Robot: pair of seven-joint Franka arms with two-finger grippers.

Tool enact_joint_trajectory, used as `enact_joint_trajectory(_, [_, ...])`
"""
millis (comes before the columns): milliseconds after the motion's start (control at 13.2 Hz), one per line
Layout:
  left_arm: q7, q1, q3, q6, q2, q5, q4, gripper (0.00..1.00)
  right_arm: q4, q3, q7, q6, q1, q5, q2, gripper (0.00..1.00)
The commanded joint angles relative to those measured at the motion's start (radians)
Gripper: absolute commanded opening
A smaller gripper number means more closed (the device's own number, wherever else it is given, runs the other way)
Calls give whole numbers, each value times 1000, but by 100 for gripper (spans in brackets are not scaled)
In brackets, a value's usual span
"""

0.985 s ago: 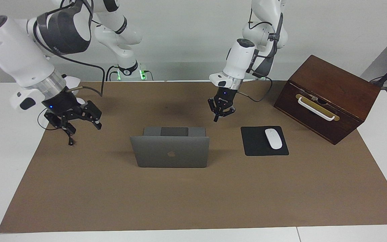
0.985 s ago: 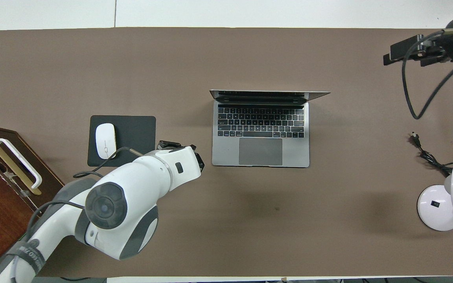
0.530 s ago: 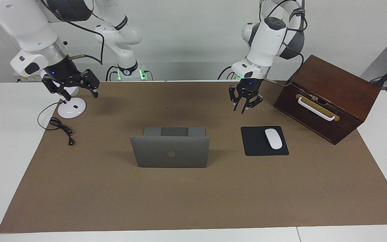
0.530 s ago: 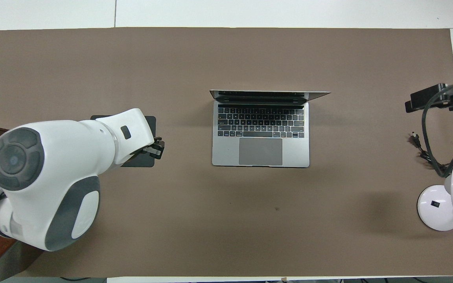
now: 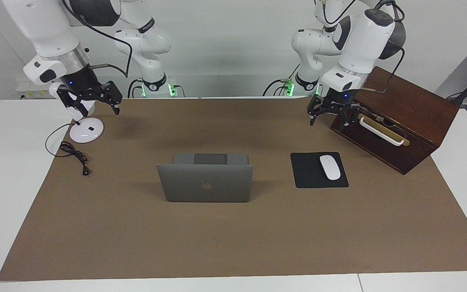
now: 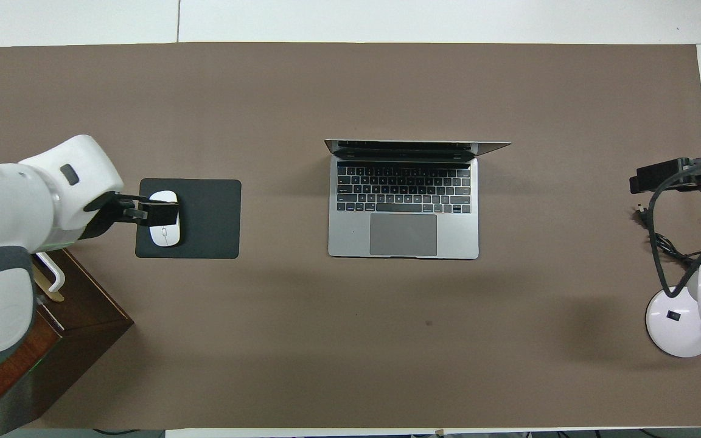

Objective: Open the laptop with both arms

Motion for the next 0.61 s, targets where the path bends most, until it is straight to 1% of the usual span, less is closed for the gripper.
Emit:
enact_joint_trajectory(0, [-4, 95, -10, -91, -14, 12, 40, 100, 47, 9, 18, -29, -19, -32, 6, 97])
enact_joint_trajectory(76, [-4, 135, -10, -119, -14, 12, 51, 100, 65, 9, 18, -57, -18, -36, 12, 97])
enact_joint_trajectory(379, [-4, 249, -10, -187, -4, 15, 97, 100, 66, 9, 20, -96, -12, -42, 5, 98])
enact_joint_trajectory(530, [-3, 252, -11, -228, 17, 71, 152, 100, 67, 12, 17, -83, -12, -58, 6, 98])
